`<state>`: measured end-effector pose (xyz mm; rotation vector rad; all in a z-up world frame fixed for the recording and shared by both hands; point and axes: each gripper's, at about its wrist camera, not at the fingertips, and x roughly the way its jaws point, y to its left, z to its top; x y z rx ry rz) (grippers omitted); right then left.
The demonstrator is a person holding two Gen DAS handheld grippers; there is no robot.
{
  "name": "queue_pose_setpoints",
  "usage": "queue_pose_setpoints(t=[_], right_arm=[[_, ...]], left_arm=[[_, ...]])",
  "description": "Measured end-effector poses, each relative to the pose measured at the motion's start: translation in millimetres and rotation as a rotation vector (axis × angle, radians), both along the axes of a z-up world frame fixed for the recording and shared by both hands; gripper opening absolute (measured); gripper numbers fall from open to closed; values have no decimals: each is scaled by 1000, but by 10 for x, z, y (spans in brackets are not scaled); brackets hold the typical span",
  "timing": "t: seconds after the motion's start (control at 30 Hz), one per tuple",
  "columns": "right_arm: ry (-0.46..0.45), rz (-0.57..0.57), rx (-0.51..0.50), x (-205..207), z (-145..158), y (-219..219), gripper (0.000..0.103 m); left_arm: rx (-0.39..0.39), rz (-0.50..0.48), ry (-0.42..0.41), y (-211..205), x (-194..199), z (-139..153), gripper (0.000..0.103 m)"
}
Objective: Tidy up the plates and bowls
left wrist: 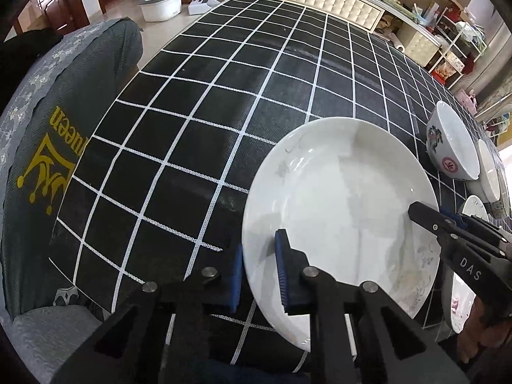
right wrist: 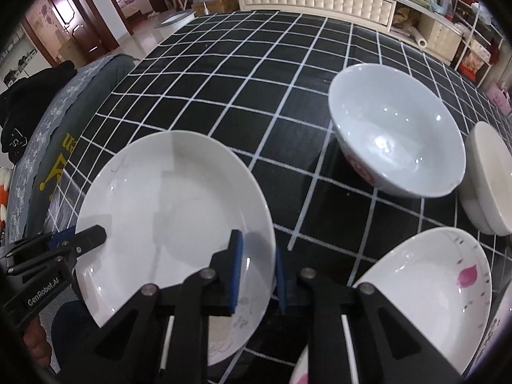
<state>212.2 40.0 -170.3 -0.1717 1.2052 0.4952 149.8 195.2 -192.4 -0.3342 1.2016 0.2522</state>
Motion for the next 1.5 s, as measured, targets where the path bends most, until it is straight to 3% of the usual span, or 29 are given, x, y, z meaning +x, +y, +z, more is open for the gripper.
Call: queue_pose_setpoints(t=[0.3,0.87,1.13,1.33,1.5], right_arm=[[-31,-5,2,33,79,15,19],[36,13,42,52,3,2,19],[-41,-20,114,-69,412,-363,19],[-85,-70,119,-238,617,-747,19],[-110,-103,116,-370,704,-1060,19]], left_arm=[[12,-7,-25,-20,5,69,16],[11,22,-11,12,-26,54,16],[45,68,-48,46,-209,341,16],[41,4,-123,-283,-271,677,16],[33,-108,-162,-804,-302,849,16]])
